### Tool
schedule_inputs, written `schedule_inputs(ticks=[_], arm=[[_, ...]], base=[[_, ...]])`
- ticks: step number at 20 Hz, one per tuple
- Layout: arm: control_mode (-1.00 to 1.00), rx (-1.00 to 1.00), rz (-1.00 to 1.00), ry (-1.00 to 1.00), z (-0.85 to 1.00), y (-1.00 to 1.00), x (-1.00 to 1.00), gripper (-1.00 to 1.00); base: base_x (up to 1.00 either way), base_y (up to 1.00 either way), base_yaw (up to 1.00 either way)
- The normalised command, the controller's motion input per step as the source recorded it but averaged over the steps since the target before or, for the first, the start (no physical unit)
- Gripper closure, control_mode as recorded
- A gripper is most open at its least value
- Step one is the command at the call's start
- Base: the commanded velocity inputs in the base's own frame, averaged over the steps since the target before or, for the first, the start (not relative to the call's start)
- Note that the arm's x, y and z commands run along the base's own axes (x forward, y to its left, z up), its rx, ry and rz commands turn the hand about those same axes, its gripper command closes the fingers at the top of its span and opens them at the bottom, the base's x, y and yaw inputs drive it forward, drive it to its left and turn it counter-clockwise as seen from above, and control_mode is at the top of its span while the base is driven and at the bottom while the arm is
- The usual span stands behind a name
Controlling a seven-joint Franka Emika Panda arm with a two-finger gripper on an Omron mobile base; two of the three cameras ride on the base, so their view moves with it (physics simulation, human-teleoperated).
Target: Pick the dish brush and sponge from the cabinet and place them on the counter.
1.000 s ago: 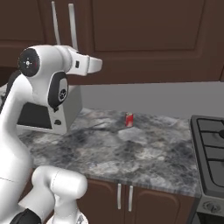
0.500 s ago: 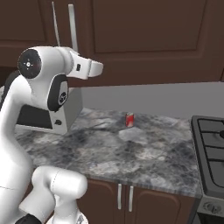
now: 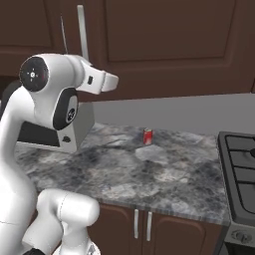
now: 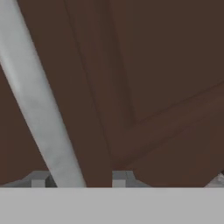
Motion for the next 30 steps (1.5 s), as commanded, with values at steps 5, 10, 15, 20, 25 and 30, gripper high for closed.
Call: schedule_inputs(ticks=[5,10,15,20,25,30], arm=[[-1.0,0.07,0.01,0.0,0.29,-0.71,-0.37,1.0],[-1.0,0.07,0.0,0.0,0.38,-0.75,-0.42,1.0],[-1.0,0.07,0.0,0.0,0.42,-0.8,-0.47,1.0],[-1.0,0.07,0.0,0.0,0.35,-0.84,-0.53,1.0],[-1.0,0.13,0.04,-0.04,0.15,-0.79,-0.38,1.0],[-1.0,0.08,0.01,-0.07,0.01,-0.35,-0.2,-1.0]], base=[[0.0,0.0,0.0],[0.0,0.0,0.0],[0.0,0.0,0.0],[0.0,0.0,0.0],[0.0,0.0,0.0],[0.0,0.0,0.0]])
